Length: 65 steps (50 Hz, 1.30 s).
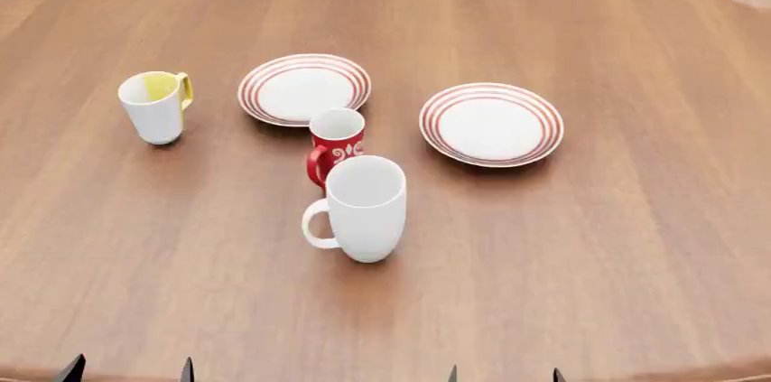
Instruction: Put the white mug on the left plate.
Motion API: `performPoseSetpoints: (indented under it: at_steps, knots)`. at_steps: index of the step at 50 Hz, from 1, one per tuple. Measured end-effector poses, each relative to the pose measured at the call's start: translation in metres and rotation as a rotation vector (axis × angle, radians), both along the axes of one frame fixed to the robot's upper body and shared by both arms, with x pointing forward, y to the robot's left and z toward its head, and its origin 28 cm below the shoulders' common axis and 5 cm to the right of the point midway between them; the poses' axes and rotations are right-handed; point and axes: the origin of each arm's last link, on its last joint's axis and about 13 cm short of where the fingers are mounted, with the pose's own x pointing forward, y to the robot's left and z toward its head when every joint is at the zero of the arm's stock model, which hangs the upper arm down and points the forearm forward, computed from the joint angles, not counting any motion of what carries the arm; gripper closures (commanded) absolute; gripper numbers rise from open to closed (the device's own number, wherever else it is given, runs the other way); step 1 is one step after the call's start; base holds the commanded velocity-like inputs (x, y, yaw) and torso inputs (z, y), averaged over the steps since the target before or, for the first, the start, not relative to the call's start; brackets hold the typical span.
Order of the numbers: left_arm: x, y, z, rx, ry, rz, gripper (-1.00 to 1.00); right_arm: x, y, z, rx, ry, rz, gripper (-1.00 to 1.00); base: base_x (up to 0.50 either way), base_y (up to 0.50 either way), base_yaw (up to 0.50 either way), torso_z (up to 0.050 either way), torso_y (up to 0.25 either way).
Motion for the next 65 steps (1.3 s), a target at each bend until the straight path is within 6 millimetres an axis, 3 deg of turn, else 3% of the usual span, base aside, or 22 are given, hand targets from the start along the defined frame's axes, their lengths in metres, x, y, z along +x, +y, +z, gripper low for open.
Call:
performPoseSetpoints:
  at_steps: [19, 65]
  knots:
    - [0.008, 0.004, 0.006, 0.059, -0.011, -0.029, -1.00, 0.001, -0.005, 0.009, -0.058, 0.001, 0.011, -1.00, 0.01, 0.00, 0.00, 0.000, 0.000]
    - [0.002, 0.009, 0.023, 0.141, -0.048, -0.091, -1.00, 0.000, -0.011, 0.030, -0.102, -0.033, 0.012, -1.00, 0.24, 0.03, 0.00, 0.000, 0.000]
